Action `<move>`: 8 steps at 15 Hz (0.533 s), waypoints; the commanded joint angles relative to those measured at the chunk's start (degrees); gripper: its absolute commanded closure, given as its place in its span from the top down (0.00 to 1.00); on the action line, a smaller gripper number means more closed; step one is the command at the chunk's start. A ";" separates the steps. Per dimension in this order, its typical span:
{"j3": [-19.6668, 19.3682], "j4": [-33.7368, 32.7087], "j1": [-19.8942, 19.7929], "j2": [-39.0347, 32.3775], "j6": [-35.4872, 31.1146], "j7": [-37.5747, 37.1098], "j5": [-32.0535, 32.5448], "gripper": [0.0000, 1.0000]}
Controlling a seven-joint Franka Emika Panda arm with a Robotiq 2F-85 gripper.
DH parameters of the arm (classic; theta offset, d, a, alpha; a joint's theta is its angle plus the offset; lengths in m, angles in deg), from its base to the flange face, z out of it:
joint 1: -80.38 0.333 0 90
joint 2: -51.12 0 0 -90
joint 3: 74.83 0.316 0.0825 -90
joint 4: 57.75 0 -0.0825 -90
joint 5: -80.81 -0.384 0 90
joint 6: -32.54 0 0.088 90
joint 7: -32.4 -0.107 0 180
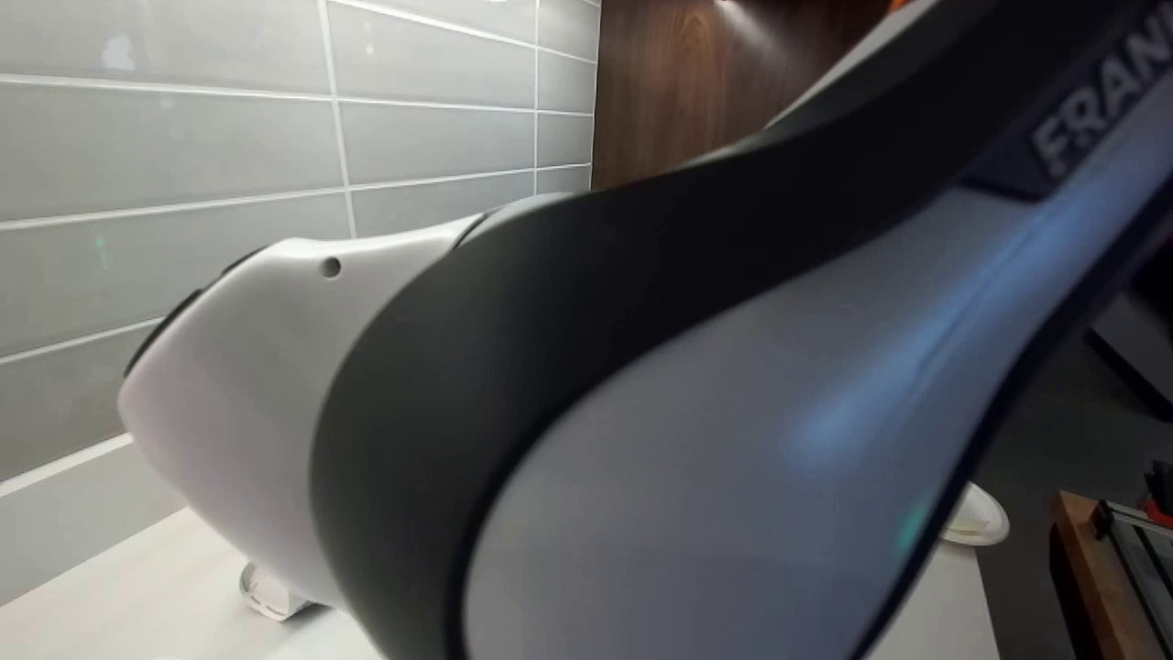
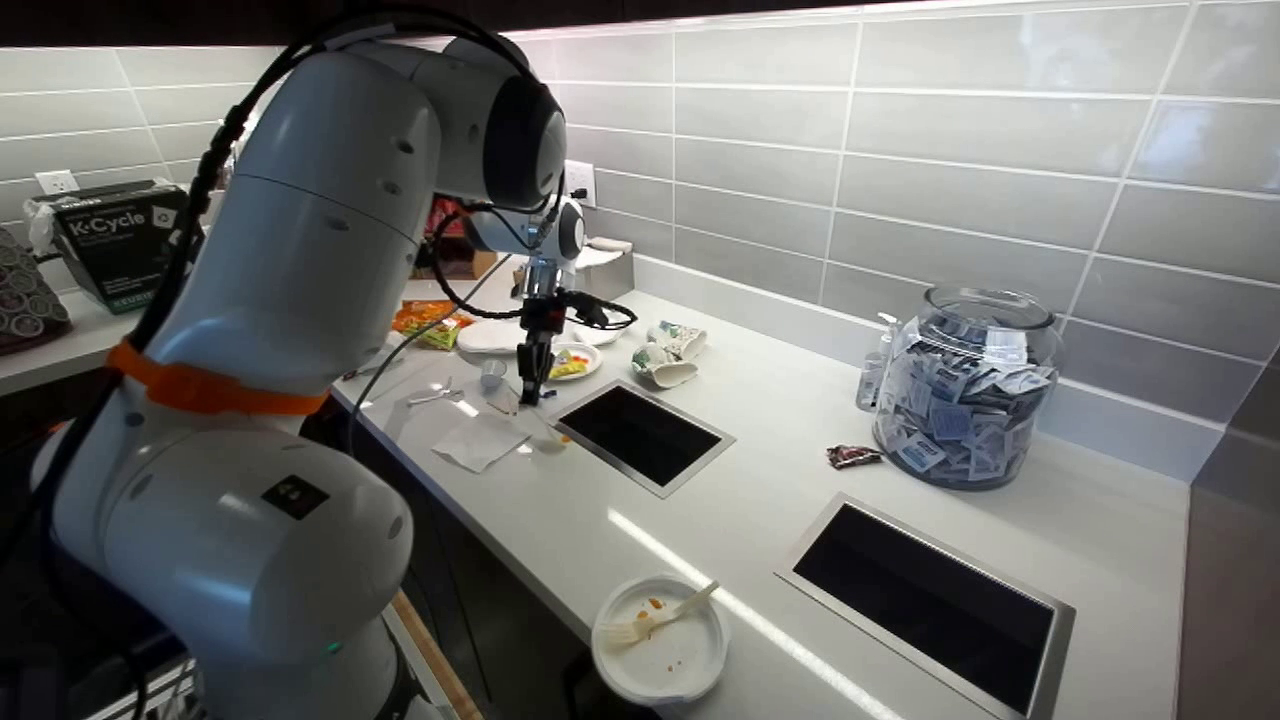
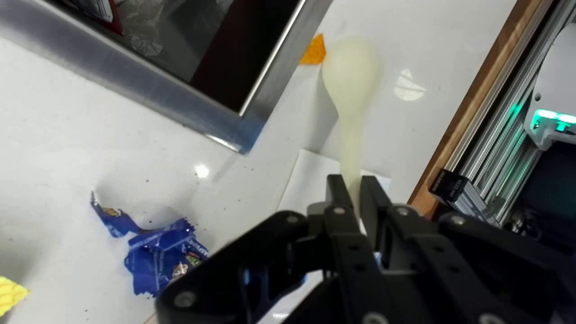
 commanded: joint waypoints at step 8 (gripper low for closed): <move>-0.08 0.39 -0.08 0.27 -4.40 -6.80 0.12 0.03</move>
